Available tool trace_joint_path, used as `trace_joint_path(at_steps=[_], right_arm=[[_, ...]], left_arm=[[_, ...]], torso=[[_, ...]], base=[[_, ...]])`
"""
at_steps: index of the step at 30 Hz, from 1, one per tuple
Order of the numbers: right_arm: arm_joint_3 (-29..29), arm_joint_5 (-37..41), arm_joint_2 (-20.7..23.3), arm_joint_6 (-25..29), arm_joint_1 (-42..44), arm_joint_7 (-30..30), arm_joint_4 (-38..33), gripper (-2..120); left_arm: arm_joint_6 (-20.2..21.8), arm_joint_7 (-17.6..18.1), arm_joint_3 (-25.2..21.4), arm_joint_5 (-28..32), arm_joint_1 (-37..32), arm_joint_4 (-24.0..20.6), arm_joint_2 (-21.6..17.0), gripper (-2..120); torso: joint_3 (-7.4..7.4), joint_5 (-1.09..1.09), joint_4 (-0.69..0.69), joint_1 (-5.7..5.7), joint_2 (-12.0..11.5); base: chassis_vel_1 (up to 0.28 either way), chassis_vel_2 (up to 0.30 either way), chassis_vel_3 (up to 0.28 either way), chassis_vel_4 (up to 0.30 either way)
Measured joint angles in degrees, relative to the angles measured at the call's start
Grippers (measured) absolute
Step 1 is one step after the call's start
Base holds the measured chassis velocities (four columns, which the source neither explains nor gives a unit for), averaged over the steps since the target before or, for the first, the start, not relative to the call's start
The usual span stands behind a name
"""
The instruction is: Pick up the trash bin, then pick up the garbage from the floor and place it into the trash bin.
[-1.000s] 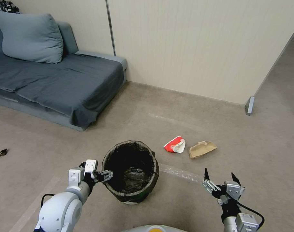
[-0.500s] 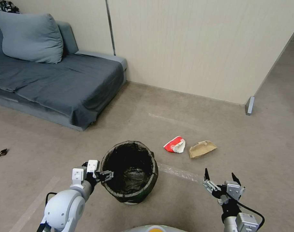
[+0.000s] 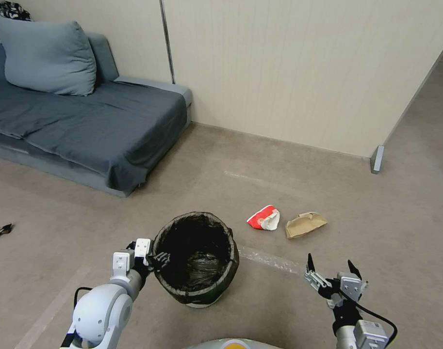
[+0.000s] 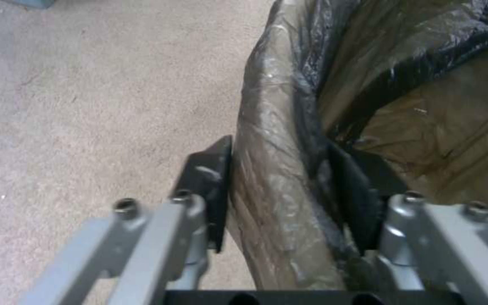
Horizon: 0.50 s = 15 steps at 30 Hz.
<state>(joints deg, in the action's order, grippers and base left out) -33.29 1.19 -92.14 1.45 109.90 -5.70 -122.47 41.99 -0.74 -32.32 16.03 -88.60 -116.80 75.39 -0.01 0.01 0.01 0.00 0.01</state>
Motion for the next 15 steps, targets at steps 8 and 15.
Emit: trace_joint_path(at_steps=[8,15], right_arm=[[0.2,0.0,0.0,0.2,0.1,0.0,0.2,100],[0.2,0.0,0.0,0.3,0.1,0.0,0.2,100]], left_arm=[[0.0,-0.1,-0.1,-0.1,-0.6,-0.3,0.1,11],[0.0,-0.3,-0.1,0.0,-0.8,-0.6,0.2,5]], torso=[[0.0,-0.01,-0.01,0.0,0.0],[0.0,-0.04,-0.02,0.0,0.0]], base=[[0.0,0.0,0.0,0.0],[0.0,0.0,0.0,0.0]])
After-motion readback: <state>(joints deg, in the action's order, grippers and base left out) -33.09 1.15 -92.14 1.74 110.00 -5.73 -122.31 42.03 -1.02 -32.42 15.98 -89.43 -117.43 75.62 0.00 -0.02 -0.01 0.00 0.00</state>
